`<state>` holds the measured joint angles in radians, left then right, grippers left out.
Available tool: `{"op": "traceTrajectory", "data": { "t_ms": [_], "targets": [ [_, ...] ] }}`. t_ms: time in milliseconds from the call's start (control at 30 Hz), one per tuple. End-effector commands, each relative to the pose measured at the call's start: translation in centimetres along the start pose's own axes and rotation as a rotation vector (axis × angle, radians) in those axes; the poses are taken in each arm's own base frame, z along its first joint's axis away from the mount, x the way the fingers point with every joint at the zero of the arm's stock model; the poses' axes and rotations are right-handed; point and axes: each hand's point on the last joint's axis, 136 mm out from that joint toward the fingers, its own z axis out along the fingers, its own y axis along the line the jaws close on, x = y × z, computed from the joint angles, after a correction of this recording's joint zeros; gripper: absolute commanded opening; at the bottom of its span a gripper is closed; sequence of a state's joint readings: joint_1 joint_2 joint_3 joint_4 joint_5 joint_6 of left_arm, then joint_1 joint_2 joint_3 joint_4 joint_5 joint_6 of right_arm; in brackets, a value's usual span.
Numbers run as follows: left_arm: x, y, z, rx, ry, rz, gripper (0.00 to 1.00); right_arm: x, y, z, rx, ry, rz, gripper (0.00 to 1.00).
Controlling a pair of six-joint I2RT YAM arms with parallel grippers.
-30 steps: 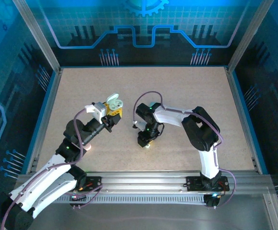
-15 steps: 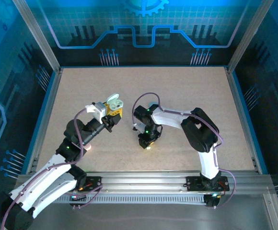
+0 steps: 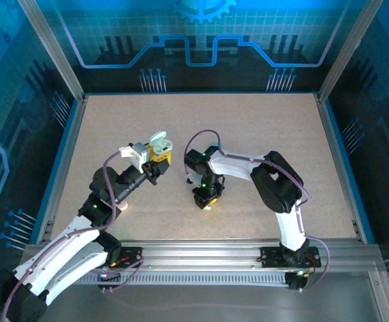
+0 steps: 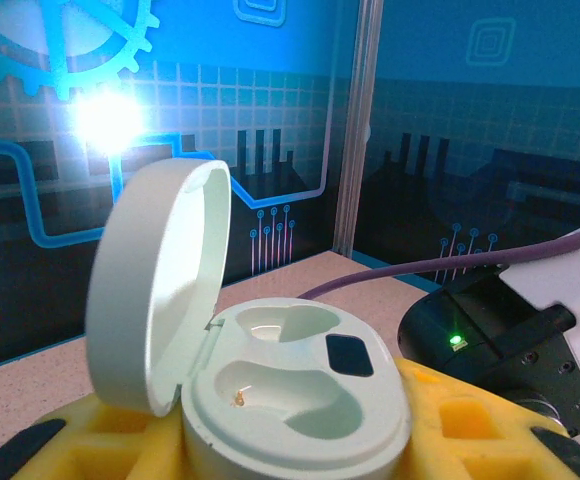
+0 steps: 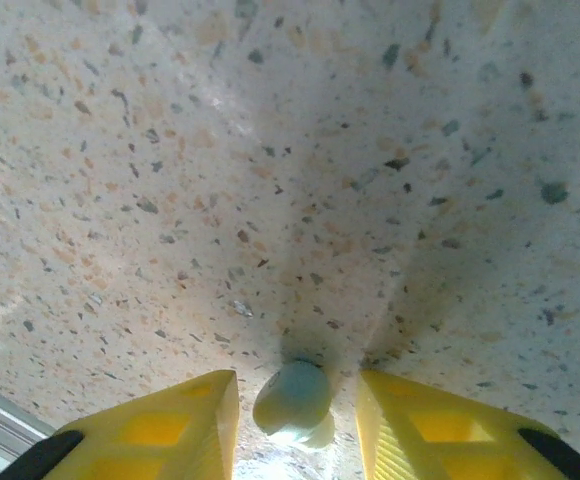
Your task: Insert the wireless bluetooth earbuds into the charging case
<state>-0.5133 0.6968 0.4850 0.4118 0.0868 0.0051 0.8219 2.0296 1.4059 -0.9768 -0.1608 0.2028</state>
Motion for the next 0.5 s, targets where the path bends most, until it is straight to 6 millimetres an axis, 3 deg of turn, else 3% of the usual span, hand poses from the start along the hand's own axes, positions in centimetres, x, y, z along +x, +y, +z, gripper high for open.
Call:
{"op": "traceTrajectory", "data": {
  "t_ms": [0,467],
  "targets": [
    [-0.93,-0.34,-0.03,0.018,-0.023,-0.001,0.34,-0.51,0.47,0.37,0.001,0.005,0.045,0.37],
    [-0.56,-0.27,-0.05,0.014,-0.017,-0.005,0.35,-1.27,0.48,1.01,-0.002,-0.007,0.204,0.31]
  ]
}}
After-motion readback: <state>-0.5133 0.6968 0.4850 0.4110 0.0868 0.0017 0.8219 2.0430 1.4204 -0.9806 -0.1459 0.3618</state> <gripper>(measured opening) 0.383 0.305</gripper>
